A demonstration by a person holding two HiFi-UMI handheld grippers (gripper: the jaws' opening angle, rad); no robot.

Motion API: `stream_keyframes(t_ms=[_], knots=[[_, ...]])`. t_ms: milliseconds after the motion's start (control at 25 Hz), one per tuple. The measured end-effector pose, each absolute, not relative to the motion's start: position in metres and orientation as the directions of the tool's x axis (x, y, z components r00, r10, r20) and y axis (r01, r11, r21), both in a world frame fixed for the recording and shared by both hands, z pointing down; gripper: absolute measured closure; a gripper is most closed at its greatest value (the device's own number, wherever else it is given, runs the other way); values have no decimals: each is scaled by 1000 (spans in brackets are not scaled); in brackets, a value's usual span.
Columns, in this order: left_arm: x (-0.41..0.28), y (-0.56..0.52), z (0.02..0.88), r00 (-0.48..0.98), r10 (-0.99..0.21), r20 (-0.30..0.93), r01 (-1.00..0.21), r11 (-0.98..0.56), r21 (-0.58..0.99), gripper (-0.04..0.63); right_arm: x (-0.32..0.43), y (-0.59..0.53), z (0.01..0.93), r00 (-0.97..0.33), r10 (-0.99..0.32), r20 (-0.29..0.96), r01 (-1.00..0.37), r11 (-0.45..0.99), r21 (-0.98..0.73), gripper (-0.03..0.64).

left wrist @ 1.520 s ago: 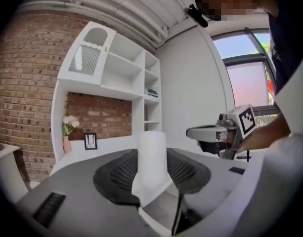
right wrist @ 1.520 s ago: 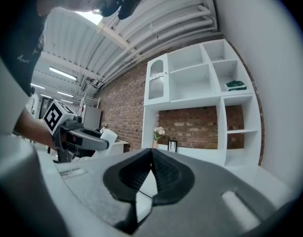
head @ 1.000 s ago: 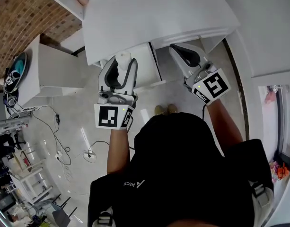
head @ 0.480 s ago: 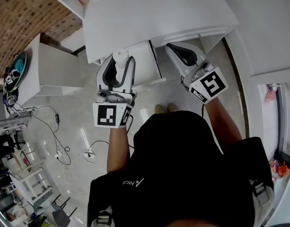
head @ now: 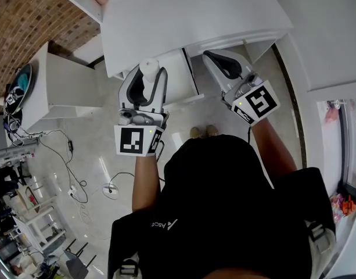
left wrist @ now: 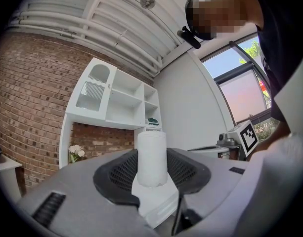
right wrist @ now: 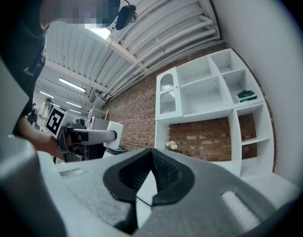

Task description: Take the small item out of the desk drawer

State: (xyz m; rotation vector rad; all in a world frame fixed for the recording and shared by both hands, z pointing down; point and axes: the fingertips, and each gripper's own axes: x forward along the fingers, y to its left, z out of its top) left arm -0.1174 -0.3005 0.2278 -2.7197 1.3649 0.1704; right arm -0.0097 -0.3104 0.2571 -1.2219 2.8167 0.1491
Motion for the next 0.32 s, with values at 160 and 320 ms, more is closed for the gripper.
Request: stream_keyframes(t_ms=[160,320], knots=[[-116,-303,228,597,-790,-140,-800,-599,-31,422,-10,-313,256,-680,-726,-104,-733,677,64,617],[-117,-303,229,601,-788,-137,-797,-603,-30,422,-11,-315,254,-679,-727,-106,-734,675,68,617]])
